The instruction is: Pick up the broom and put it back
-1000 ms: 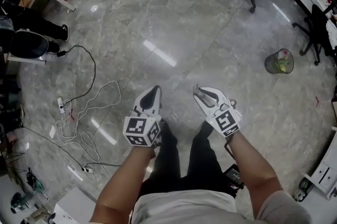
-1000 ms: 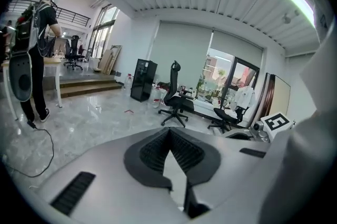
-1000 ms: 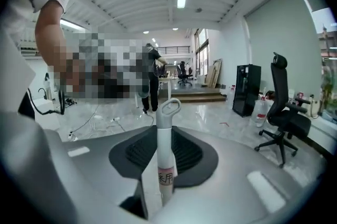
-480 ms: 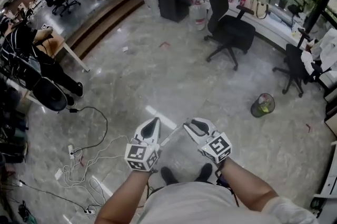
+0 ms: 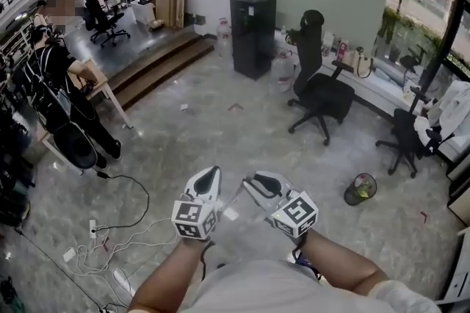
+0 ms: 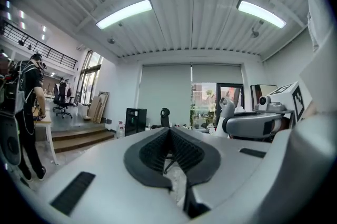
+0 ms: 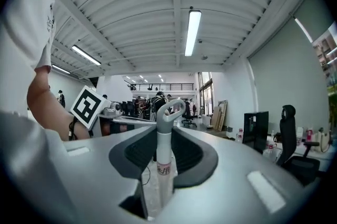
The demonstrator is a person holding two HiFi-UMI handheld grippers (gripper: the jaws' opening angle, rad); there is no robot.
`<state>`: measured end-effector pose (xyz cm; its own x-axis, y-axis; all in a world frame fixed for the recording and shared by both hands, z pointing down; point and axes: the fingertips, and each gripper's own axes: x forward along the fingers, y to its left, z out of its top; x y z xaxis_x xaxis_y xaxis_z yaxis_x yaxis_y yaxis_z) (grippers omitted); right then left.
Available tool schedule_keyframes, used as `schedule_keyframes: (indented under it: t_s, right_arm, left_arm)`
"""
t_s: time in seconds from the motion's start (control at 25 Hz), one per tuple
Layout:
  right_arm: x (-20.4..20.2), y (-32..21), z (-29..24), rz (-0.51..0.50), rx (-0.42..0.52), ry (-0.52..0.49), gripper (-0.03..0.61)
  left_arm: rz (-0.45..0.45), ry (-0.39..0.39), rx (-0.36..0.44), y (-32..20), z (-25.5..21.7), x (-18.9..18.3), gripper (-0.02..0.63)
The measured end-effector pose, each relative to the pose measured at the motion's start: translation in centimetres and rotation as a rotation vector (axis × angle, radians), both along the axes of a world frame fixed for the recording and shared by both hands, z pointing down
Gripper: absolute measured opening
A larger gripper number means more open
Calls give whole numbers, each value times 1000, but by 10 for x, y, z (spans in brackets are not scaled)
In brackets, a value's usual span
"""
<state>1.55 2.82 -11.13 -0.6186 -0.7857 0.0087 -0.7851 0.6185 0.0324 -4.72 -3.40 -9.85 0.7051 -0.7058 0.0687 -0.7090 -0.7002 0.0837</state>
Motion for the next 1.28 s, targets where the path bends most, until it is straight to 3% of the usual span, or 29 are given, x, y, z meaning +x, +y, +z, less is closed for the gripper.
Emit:
schedule_keyframes:
  t_s: [0.64,1.0,1.28]
  right_arm:
    - [50,36,52,68,-119,62,84]
    - [54,78,201,11,-322,195,84]
    - [31,40,328,-32,-481,235,87]
  left_arm:
    - [85,23,-35,34,19,41,5]
    - [82,-10,-131,55,78,36,5]
    - [18,-37,-218,43,152,-4,5]
